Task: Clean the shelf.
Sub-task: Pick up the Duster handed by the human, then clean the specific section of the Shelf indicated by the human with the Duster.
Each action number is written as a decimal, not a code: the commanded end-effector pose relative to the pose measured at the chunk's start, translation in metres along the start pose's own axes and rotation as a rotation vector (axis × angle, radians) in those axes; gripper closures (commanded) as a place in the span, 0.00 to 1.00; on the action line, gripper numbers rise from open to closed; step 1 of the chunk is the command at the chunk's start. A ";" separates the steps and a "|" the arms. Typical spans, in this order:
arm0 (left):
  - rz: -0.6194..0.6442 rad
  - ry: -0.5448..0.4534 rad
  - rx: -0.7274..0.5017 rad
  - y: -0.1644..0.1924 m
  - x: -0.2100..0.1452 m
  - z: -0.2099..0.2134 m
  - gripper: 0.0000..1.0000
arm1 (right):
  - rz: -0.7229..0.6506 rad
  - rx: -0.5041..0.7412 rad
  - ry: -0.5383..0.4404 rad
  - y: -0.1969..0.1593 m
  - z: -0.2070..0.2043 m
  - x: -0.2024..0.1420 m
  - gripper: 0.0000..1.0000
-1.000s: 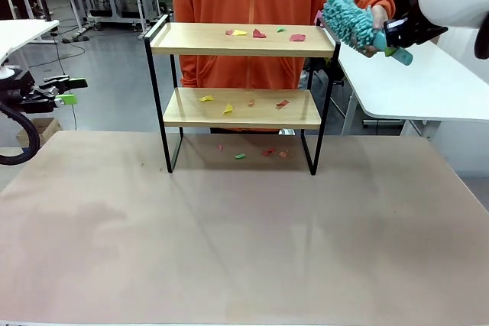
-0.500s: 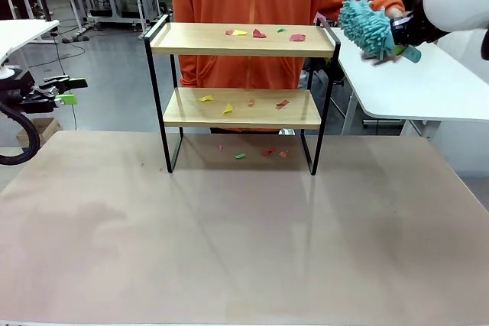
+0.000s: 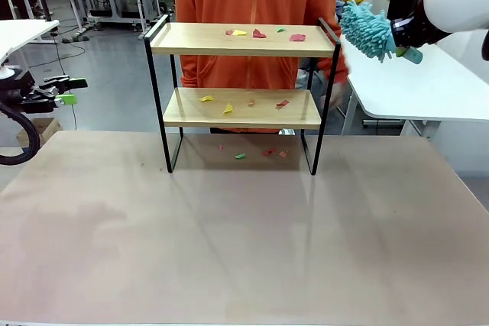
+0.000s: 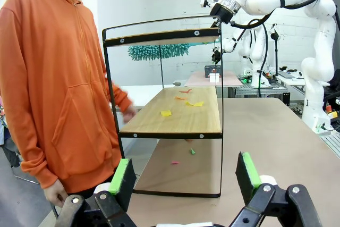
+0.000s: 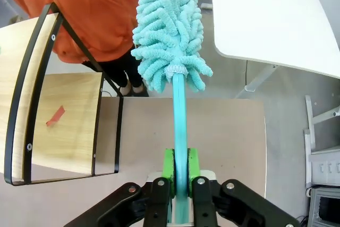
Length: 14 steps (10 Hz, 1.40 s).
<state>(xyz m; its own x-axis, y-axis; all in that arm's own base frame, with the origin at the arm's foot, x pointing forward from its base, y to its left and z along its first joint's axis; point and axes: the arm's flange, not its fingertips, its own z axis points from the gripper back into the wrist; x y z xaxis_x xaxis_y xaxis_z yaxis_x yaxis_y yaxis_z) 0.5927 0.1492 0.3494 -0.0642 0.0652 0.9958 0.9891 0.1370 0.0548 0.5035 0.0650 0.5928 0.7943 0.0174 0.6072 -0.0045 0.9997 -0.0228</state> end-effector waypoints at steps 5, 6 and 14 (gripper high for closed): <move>-0.003 0.003 -0.004 -0.001 0.002 0.000 0.00 | -0.006 0.005 -0.013 0.000 0.002 0.002 1.00; -0.003 0.003 -0.004 -0.001 0.002 0.000 0.00 | -0.006 0.005 -0.013 0.000 0.002 0.002 1.00; -0.003 0.003 -0.004 -0.001 0.002 0.000 0.00 | 0.329 0.018 0.260 -0.079 0.080 -0.049 0.87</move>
<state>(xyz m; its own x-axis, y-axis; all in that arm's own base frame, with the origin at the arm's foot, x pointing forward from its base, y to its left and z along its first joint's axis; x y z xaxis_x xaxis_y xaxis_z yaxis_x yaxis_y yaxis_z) 0.5929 0.1494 0.3495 -0.0646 0.0648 0.9958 0.9890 0.1370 0.0552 0.4357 -0.0054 0.6228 0.8787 0.2243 0.4215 -0.1864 0.9739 -0.1297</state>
